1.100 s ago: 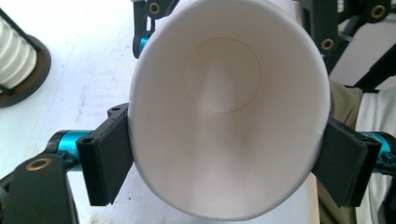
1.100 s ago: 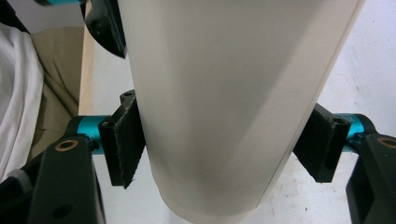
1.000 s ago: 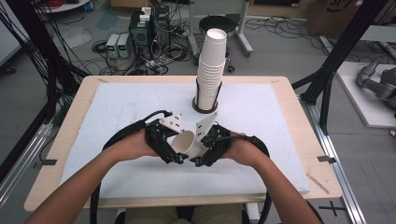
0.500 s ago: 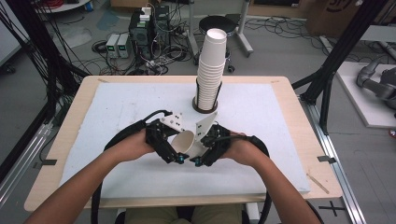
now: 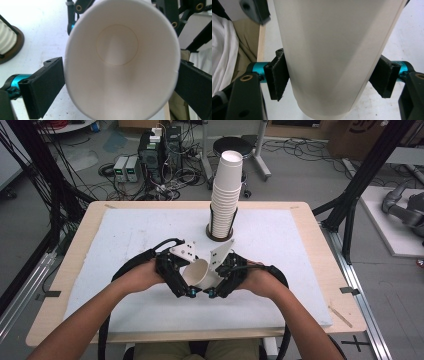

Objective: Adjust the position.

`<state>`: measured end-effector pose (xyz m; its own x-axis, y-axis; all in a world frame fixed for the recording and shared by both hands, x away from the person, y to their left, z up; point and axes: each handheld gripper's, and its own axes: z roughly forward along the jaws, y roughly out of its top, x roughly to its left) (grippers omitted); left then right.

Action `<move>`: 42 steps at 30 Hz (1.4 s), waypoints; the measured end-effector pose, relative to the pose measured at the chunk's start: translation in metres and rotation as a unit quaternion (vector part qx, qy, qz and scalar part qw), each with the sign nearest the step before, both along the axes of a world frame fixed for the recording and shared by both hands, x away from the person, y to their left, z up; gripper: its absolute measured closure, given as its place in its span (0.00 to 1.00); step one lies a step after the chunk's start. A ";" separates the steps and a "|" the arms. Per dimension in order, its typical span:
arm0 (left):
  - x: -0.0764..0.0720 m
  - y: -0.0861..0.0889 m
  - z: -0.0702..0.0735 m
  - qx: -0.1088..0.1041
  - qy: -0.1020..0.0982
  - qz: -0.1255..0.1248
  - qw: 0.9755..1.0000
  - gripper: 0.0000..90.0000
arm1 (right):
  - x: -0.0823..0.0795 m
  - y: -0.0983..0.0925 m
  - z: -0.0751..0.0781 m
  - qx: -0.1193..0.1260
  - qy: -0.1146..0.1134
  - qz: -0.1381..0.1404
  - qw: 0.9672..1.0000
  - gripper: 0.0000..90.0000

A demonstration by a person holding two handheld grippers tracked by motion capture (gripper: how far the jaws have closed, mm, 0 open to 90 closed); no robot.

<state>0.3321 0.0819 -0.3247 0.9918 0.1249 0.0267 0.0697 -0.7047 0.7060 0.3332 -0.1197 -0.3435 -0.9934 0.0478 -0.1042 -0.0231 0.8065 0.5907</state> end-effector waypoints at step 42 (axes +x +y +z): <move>-0.012 0.118 -0.076 -0.286 -0.057 0.338 0.895 0.16 | -0.013 -0.143 -0.047 0.278 -0.043 -0.279 0.918 0.27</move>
<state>0.3206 0.2000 -0.4008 0.6796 0.7207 -0.1367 0.2481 -0.0505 0.9674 0.3205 -0.2630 -0.3909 -0.7870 0.6168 0.0149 0.2372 0.2803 0.9301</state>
